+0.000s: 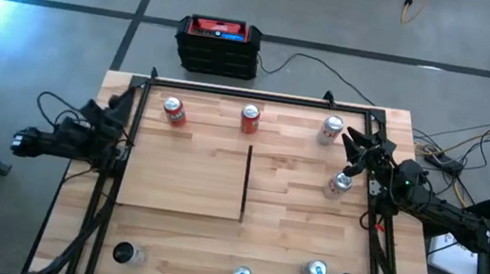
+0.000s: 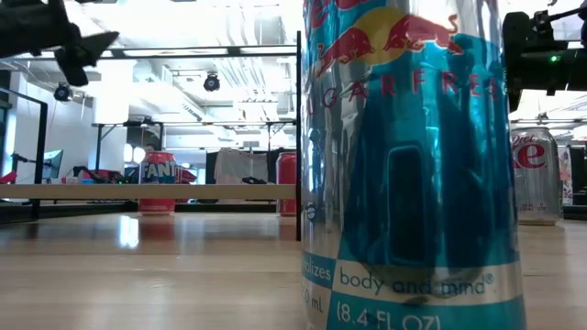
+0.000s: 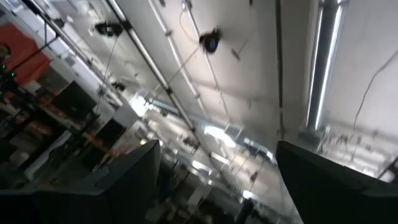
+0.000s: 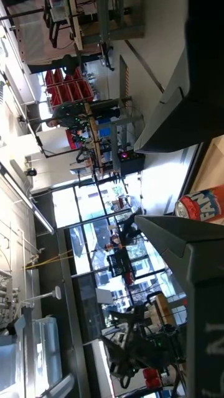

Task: Place canned beverage on shelf
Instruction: Put the left red soda can on the shelf

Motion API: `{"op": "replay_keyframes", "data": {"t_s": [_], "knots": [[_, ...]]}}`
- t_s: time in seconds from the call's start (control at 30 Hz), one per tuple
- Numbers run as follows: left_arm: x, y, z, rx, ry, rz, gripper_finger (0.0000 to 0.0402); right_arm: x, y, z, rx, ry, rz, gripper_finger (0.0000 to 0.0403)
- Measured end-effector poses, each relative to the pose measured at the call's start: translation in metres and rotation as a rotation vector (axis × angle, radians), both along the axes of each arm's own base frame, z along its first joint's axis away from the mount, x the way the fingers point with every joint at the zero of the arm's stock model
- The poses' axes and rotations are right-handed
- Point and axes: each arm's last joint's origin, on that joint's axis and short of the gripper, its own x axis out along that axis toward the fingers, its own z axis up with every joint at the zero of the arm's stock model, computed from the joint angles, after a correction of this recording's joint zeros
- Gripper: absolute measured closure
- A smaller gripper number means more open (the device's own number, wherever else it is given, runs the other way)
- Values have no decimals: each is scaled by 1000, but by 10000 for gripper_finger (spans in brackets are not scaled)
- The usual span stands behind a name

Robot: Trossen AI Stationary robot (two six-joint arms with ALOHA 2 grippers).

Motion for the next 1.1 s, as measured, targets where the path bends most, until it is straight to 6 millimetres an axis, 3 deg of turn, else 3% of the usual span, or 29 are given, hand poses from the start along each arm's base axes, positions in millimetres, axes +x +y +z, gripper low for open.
{"op": "replay_keyframes", "data": {"t_s": [0.13,0.33,0.73,1.1], "knots": [[9,-1,-7,-6,80,-75,97,0,0,0,0,0,0,245],[14,-4,-10,-113,3,-289,97,0,0,0,0,-1,0,245],[18,-5,-15,1,159,-218,97,0,0,0,0,-1,0,245],[36,-7,-25,34,347,-247,97,0,0,0,0,0,0,245]]}}
